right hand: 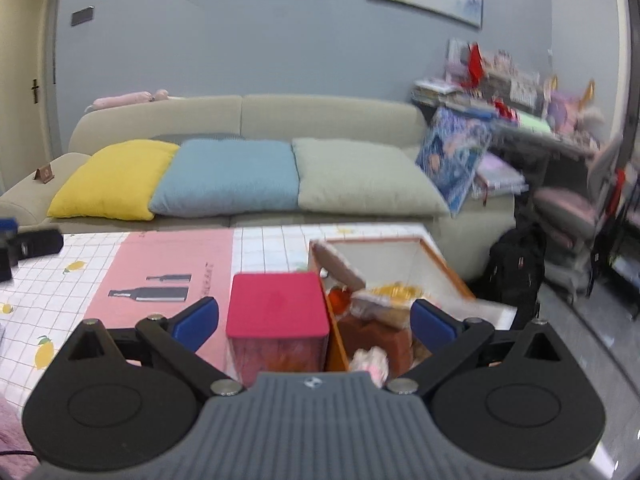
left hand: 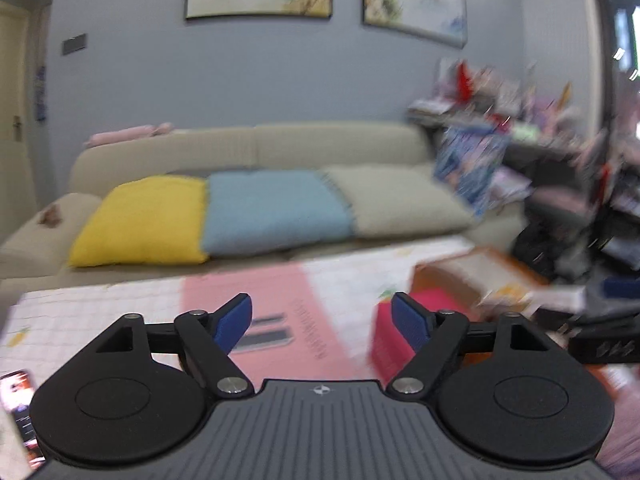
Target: Organize soft objects
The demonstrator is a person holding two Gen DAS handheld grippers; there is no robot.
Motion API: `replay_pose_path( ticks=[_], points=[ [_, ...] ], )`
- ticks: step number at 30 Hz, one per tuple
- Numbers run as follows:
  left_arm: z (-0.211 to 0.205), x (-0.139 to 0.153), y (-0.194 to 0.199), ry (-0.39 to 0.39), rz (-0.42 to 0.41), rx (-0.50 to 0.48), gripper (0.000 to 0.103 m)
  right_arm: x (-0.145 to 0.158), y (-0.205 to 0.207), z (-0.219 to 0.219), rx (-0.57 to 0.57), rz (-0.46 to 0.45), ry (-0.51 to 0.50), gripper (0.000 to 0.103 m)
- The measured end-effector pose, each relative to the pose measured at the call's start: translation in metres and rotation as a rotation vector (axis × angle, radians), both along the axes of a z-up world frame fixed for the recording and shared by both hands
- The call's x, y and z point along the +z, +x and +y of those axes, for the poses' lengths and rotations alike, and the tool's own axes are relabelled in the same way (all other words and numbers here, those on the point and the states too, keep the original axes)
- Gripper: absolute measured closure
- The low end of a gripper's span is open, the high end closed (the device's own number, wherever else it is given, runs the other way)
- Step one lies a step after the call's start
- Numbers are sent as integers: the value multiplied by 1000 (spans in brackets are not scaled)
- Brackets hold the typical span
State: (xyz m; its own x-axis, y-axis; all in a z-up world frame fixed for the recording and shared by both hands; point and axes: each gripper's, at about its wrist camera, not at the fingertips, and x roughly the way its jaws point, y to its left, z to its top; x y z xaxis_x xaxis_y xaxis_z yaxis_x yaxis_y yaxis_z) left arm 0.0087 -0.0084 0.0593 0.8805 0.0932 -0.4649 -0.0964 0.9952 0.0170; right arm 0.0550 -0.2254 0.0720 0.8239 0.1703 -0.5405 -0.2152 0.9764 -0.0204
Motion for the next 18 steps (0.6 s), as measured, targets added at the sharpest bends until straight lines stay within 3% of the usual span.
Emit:
replay_pose_path(
  ticks=[5,9,18],
  points=[
    [-3,-23,5,-81,88,59,9,-16,-6,6,1,57,-27,3],
    [-8,-34,4,-56,110,45,9,-29,-5,4,5,115,-27,3],
    [-17,-58,3,-47,260,14,9,-51,4,7,3,236,-24,3]
  ],
)
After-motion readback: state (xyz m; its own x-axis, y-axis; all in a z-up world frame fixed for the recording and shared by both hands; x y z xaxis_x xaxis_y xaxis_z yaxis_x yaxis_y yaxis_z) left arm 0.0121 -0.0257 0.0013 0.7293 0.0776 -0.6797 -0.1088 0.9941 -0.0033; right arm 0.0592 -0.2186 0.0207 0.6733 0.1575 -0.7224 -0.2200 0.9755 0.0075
